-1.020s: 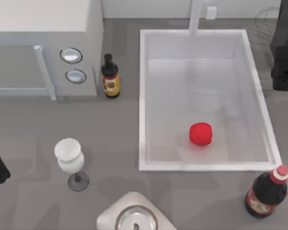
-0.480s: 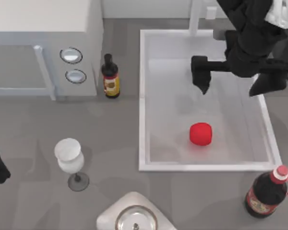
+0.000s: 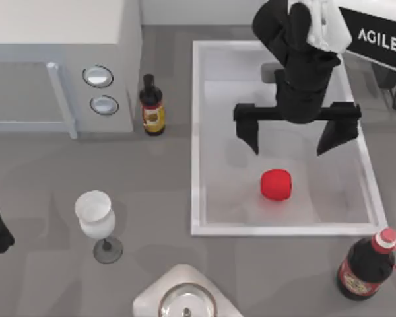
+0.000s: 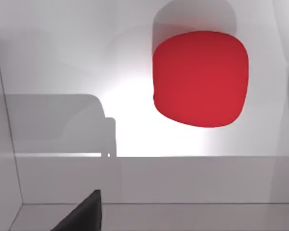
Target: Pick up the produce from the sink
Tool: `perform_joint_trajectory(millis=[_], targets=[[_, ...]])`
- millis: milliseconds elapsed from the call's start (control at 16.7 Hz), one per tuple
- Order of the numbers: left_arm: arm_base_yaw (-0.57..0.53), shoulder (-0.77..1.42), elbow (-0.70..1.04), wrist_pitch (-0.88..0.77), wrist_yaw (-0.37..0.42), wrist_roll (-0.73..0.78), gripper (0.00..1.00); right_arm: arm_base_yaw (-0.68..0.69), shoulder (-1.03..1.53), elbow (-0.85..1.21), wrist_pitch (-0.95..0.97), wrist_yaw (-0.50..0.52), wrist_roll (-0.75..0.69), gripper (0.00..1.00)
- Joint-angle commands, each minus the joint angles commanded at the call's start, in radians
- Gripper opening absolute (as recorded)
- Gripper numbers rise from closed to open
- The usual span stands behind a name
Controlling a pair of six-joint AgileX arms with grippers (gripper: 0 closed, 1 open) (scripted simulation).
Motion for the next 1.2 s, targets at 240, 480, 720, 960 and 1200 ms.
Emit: perform_joint_trajectory(millis=[240, 480, 720, 960, 1200], targets=[[0.0, 0.0, 0.0, 0.0, 0.0, 0.0, 1.0, -0.005, -0.002, -0.003, 0.002, 0.0, -0.001, 1.0], [0.0, 0.0, 0.0, 0.0, 0.0, 0.0, 1.0, -0.004, 0.042, -0.042, 0.074, 0.0, 0.0, 1.0], [0.0, 0.0, 0.0, 0.0, 0.0, 0.0, 1.0, -0.002, 0.146, -0.13, 0.295, 0.002, 0.002, 1.0], [0.0, 0.0, 0.0, 0.0, 0.0, 0.0, 1.0, 0.001, 0.234, -0.203, 0.441, 0.003, 0.003, 1.0], [0.0, 0.0, 0.0, 0.0, 0.0, 0.0, 1.0, 0.001, 0.243, -0.209, 0.452, 0.003, 0.004, 1.0]])
